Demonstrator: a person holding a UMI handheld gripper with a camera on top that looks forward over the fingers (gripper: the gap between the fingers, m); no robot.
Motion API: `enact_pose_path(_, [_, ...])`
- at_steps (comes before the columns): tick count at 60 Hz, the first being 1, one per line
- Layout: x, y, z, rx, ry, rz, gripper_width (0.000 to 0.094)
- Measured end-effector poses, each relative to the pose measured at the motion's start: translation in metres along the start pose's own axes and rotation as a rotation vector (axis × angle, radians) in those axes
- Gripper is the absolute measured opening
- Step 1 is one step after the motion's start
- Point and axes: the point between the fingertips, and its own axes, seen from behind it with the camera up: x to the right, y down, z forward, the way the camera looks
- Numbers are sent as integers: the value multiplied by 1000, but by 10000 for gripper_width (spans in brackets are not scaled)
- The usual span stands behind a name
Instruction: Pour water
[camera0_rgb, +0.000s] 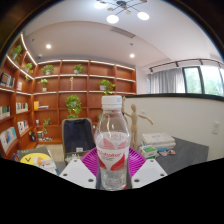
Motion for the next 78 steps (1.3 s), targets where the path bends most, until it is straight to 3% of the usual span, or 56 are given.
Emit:
enact_pose_path(13, [54,53,32,-72,98,-1,380])
enact_pose_path(28, [70,109,59,-115,102,16,381])
enact_pose_path(36, [73,107,58,-77,97,40,383])
enact_pose_path(50, [69,108,53,-78,82,49,543])
enact_pose_path(57, [66,115,40,-105,64,36,900])
enact_pose_path(63, [64,116,14,-113,42,26,881])
enact_pose_path(78, [49,114,-94,-127,-125,48,883])
